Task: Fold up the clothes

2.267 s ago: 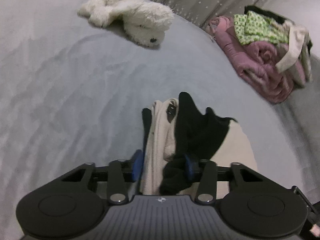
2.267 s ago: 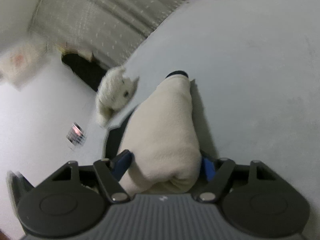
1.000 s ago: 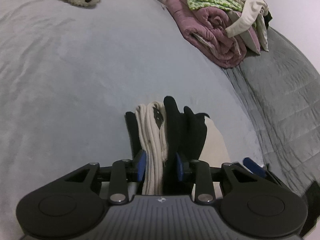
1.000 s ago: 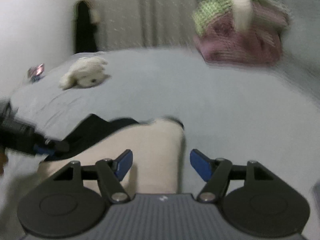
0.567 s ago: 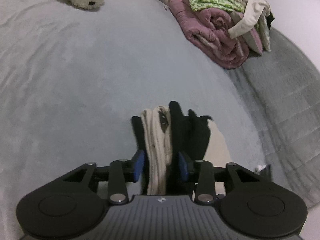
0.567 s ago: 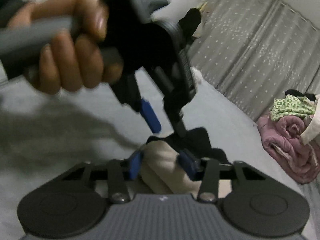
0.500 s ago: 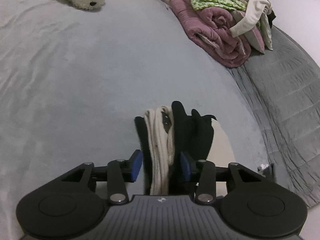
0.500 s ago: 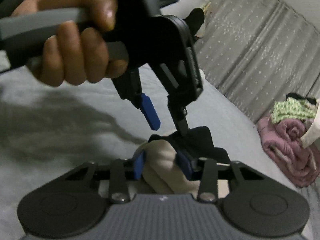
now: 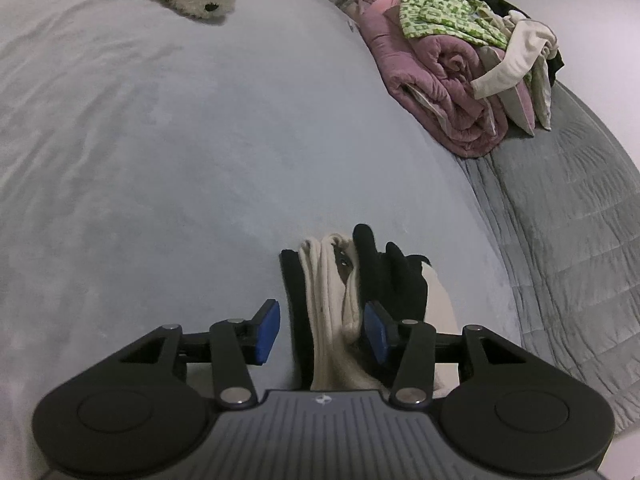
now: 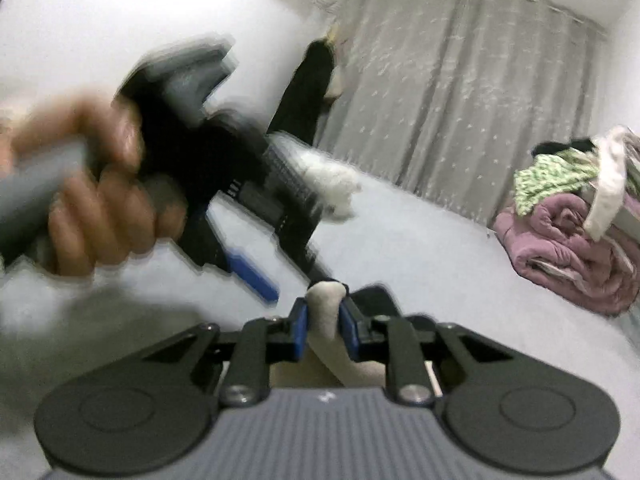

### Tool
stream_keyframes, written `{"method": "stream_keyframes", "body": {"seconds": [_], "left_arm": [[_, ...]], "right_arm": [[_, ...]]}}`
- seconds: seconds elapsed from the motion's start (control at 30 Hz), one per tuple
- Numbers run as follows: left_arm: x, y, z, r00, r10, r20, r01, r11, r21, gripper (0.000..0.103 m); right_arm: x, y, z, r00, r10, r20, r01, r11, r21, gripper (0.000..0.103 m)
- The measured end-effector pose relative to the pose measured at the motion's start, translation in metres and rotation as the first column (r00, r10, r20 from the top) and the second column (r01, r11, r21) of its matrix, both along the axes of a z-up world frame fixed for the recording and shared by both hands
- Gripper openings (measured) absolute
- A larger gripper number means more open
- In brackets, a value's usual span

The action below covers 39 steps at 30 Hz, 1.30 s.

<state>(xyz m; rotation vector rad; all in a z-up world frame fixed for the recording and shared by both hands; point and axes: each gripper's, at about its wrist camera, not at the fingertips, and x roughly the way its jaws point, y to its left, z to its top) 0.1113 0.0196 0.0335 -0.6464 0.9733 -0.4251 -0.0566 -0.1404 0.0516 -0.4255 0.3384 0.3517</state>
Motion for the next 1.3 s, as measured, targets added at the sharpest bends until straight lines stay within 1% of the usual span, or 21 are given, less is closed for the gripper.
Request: {"method": "stream_keyframes", "body": {"seconds": [0.13, 0.23, 0.27, 0.3, 0.33, 0.4, 0.47, 0.53, 0.57, 0.6, 0.63, 0.67, 0.73, 0.8, 0.93, 1.07, 1.13, 1.17, 1.23, 1.27, 1.3], "left_arm": [[-0.001, -0.010, -0.004, 0.999, -0.038, -0.011, 0.038, 0.999, 0.009, 0.045], [-0.004, -0.018, -0.007, 0.998, -0.058, -0.006, 0.058, 0.998, 0.035, 0.045], [-0.004, -0.020, -0.008, 0.998, -0.061, -0.003, 0.061, 0.997, 0.042, 0.045], [-0.005, -0.021, -0.009, 0.998, -0.064, 0.001, 0.064, 0.997, 0.049, 0.044], [-0.005, -0.023, -0.009, 0.998, -0.069, 0.005, 0.068, 0.996, 0.054, 0.042], [-0.005, -0.025, -0.010, 0.997, -0.080, 0.015, 0.079, 0.994, 0.073, 0.040], [-0.005, -0.027, -0.009, 0.995, -0.094, 0.030, 0.090, 0.991, 0.099, 0.039], [-0.004, -0.027, -0.009, 0.995, -0.098, 0.031, 0.094, 0.990, 0.105, 0.039], [-0.004, -0.026, -0.010, 0.995, -0.097, 0.027, 0.094, 0.990, 0.101, 0.039], [-0.003, -0.025, -0.011, 0.995, -0.095, 0.021, 0.093, 0.991, 0.094, 0.039], [-0.002, -0.024, -0.012, 0.996, -0.093, 0.016, 0.092, 0.992, 0.088, 0.039], [-0.002, -0.023, -0.012, 0.996, -0.091, 0.012, 0.090, 0.992, 0.083, 0.039], [-0.002, -0.023, -0.013, 0.996, -0.090, 0.009, 0.089, 0.993, 0.081, 0.039], [-0.003, -0.024, -0.013, 0.996, -0.088, 0.007, 0.087, 0.993, 0.081, 0.039], [-0.002, -0.023, -0.014, 0.997, -0.081, -0.007, 0.081, 0.994, 0.071, 0.041], [0.000, -0.021, -0.019, 0.997, -0.069, -0.019, 0.070, 0.996, 0.061, 0.046], [0.001, -0.021, -0.020, 0.998, -0.061, -0.021, 0.062, 0.996, 0.059, 0.047], [0.001, -0.020, -0.020, 0.998, -0.057, -0.022, 0.059, 0.997, 0.059, 0.047], [0.002, -0.018, -0.020, 0.998, -0.049, -0.026, 0.050, 0.998, 0.048, 0.047], [0.002, -0.017, -0.021, 0.999, -0.041, -0.034, 0.042, 0.998, 0.036, 0.048], [0.002, -0.015, -0.021, 0.999, -0.031, -0.044, 0.032, 0.999, 0.022, 0.053]], "right_arm": [[-0.001, 0.015, -0.019, 1.000, 0.012, -0.024, -0.014, 0.993, -0.114, 0.019], [-0.001, 0.016, -0.020, 0.999, 0.011, -0.042, -0.016, 0.994, -0.111, 0.021], [-0.001, 0.015, -0.020, 0.998, 0.014, -0.054, -0.019, 0.994, -0.105, 0.024], [-0.003, 0.015, -0.021, 0.998, 0.019, -0.059, -0.025, 0.994, -0.106, 0.030], [-0.005, 0.016, -0.021, 0.998, 0.025, -0.061, -0.031, 0.994, -0.108, 0.032], [-0.009, 0.017, -0.019, 0.997, 0.039, -0.065, -0.046, 0.993, -0.104, 0.043], [-0.014, 0.017, -0.014, 0.997, 0.046, -0.069, -0.052, 0.995, -0.088, 0.044], [-0.019, 0.013, -0.009, 0.998, 0.040, -0.049, -0.044, 0.994, -0.100, 0.047], [-0.021, 0.012, -0.009, 0.999, 0.037, -0.037, -0.041, 0.992, -0.122, 0.052], [-0.023, 0.012, -0.011, 0.999, 0.042, -0.032, -0.046, 0.985, -0.164, 0.062], [-0.026, 0.012, -0.014, 0.999, 0.047, -0.027, -0.052, 0.977, -0.207, 0.067], [-0.029, 0.014, -0.021, 0.998, 0.060, -0.020, -0.063, 0.961, -0.269, 0.074], [-0.035, 0.018, -0.034, 0.996, 0.087, -0.008, -0.084, 0.918, -0.388, 0.074], [-0.036, 0.025, -0.047, 0.996, 0.093, 0.012, -0.077, 0.882, -0.465, 0.071], [-0.024, 0.036, -0.061, 0.994, 0.089, 0.058, -0.045, 0.847, -0.530, 0.064], [-0.015, 0.044, -0.067, 0.994, 0.088, 0.057, -0.043, 0.838, -0.544, 0.063], [-0.013, 0.048, -0.069, 0.994, 0.094, 0.059, -0.047, 0.834, -0.551, 0.062], [-0.012, 0.050, -0.069, 0.994, 0.096, 0.056, -0.049, 0.834, -0.549, 0.058], [-0.010, 0.050, -0.068, 0.995, 0.088, 0.045, -0.051, 0.849, -0.526, 0.049], [-0.009, 0.049, -0.067, 0.996, 0.082, 0.041, -0.050, 0.858, -0.512, 0.045], [-0.008, 0.048, -0.066, 0.996, 0.076, 0.036, -0.048, 0.867, -0.497, 0.041]]}}
